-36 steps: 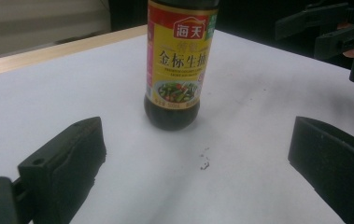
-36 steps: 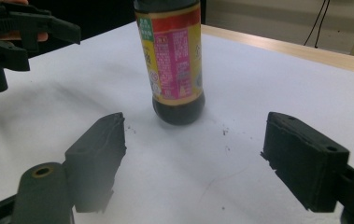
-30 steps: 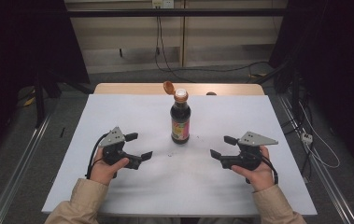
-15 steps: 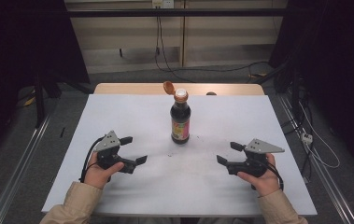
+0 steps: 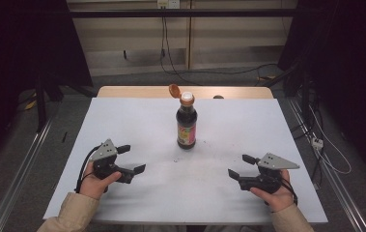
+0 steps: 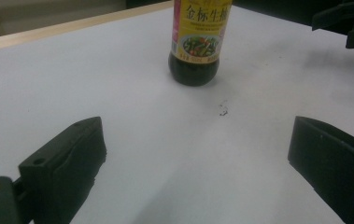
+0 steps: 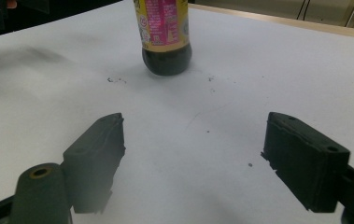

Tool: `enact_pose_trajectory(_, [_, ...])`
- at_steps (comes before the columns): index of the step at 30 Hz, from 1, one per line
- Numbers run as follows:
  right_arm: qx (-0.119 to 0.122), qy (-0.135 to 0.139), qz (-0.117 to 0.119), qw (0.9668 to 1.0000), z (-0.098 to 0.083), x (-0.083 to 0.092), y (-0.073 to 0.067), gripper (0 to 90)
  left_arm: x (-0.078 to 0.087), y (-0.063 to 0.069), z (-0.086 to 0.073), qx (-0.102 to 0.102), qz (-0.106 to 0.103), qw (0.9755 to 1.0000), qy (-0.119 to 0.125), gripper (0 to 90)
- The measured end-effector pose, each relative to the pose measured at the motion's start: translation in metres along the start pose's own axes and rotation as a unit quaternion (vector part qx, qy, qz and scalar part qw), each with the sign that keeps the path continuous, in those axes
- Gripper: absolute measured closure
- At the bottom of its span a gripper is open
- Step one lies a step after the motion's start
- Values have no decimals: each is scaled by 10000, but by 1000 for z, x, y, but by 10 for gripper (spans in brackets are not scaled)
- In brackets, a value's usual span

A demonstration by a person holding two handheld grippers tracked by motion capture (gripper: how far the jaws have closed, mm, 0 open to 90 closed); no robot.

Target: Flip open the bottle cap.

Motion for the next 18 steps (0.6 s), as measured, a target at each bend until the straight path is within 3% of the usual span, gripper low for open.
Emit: enact_pose_trajectory(18, [38, 8, -57, 10000, -2, 1, 2, 204, 18, -12, -14, 76, 209, 9997, -29, 45])
Point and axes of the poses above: each handheld gripper's, and its own axes: x roughly backward along the jaws, z roughly out of its top, y roughly to its right, the point moved 9 cm from there along -x, roughly forward along the jaws, and after that the axes turned 7 degrees about z, right-handed, at the moved point
